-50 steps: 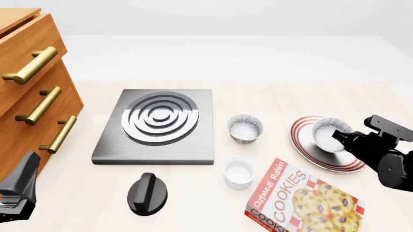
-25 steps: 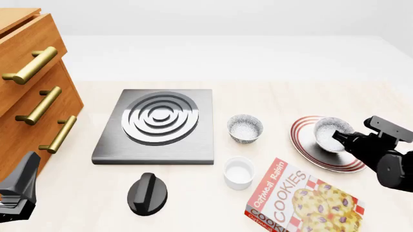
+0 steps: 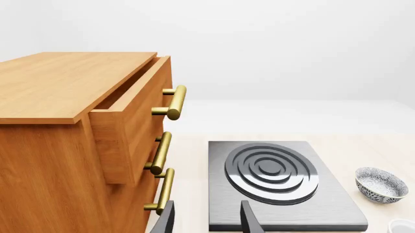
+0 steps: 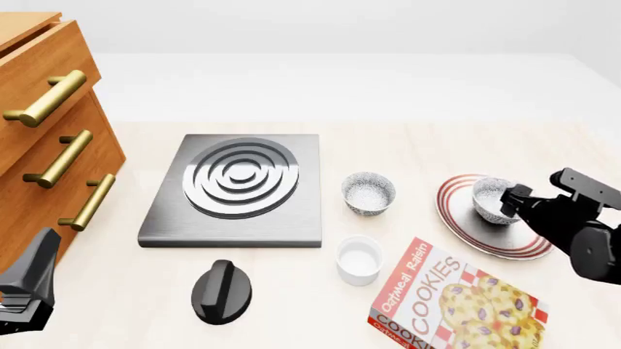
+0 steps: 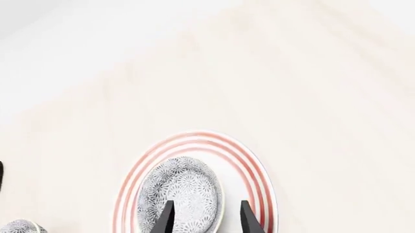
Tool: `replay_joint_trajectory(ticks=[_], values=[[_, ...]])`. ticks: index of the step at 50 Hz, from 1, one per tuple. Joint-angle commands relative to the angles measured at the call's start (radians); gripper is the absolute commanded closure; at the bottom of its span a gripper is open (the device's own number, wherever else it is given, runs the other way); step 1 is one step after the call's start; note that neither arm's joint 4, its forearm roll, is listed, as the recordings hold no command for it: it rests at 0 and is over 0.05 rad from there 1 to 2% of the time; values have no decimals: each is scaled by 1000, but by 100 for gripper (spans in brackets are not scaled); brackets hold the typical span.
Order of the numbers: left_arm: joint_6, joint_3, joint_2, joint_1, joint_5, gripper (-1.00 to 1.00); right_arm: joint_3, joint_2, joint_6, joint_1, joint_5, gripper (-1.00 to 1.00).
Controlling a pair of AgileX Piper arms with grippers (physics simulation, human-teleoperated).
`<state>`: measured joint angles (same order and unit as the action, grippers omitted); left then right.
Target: Pick the akita bowl next to the plate and place it on the plate.
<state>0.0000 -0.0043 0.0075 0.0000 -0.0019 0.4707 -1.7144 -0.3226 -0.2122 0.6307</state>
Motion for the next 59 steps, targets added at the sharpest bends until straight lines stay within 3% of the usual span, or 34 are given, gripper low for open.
replay_joint_trajectory(ticks=[1, 14, 40, 43, 56, 59], values=[[0, 0, 0, 0, 0, -100, 6, 87, -21, -4, -64, -100], [0, 0, 0, 0, 0, -100, -4, 250, -27, -31, -149, -100], [0, 0, 0, 0, 0, -100, -131, 739, 86, -46, -234, -100], [0, 0, 0, 0, 0, -100, -150, 823, 101, -42, -260, -100], [0, 0, 0, 0, 0, -100, -193, 1054, 60, 20, -405, -100], [0, 0, 0, 0, 0, -100, -205, 1196, 71, 23, -473, -100]])
